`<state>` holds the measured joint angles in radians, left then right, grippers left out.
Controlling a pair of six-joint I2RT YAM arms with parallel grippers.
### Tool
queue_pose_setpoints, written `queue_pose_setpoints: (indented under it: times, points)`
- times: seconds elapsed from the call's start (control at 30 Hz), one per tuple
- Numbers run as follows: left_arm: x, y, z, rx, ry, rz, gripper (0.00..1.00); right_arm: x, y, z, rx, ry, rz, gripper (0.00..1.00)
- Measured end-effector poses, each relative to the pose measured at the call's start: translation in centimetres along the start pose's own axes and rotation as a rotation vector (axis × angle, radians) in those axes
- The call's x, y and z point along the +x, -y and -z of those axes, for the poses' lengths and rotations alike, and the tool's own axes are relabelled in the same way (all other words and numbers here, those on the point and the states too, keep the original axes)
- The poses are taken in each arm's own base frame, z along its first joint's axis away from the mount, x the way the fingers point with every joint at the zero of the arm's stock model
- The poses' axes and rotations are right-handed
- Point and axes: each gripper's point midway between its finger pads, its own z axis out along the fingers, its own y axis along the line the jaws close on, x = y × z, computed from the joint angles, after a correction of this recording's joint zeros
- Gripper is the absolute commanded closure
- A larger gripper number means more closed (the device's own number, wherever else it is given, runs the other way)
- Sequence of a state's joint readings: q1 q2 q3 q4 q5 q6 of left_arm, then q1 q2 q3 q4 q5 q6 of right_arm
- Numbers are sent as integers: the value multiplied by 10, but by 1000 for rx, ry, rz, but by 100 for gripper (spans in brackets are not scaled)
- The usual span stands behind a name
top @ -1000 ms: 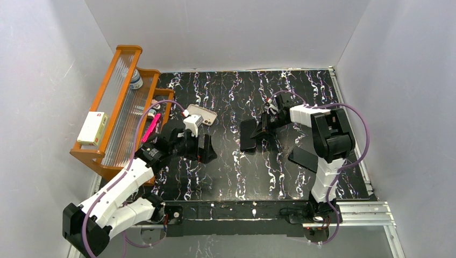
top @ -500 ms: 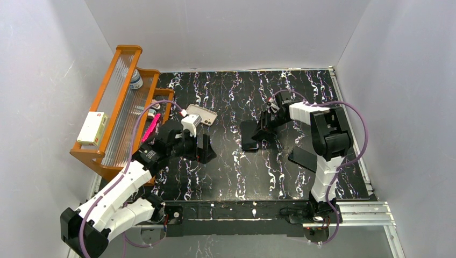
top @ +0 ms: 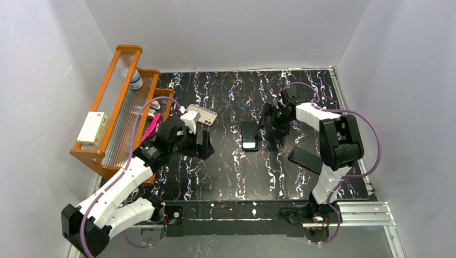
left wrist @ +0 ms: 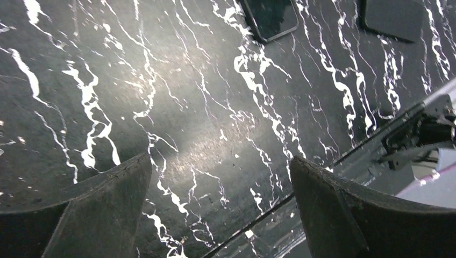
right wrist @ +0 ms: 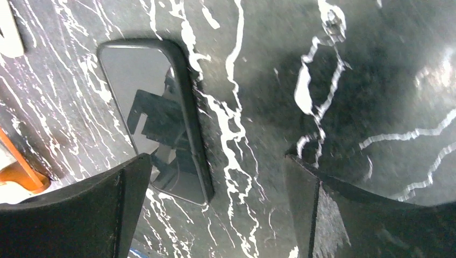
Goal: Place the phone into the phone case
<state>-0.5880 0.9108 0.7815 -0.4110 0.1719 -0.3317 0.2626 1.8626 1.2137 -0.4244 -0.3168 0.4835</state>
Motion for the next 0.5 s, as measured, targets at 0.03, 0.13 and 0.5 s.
queue_pose_setpoints:
  times: [0.03, 0.13, 0.5]
  points:
    - [-3, -3, -1, -23, -6, 3, 2, 3, 3, 3, 13, 7, -3, 1]
    - [-25, -9, -7, -93, 1, 5, 2, 13, 11, 11, 42, 19, -19, 1]
    - [-79, -60, -71, -418, -25, 23, 29, 34, -3, 63, -27, 144, -19, 1]
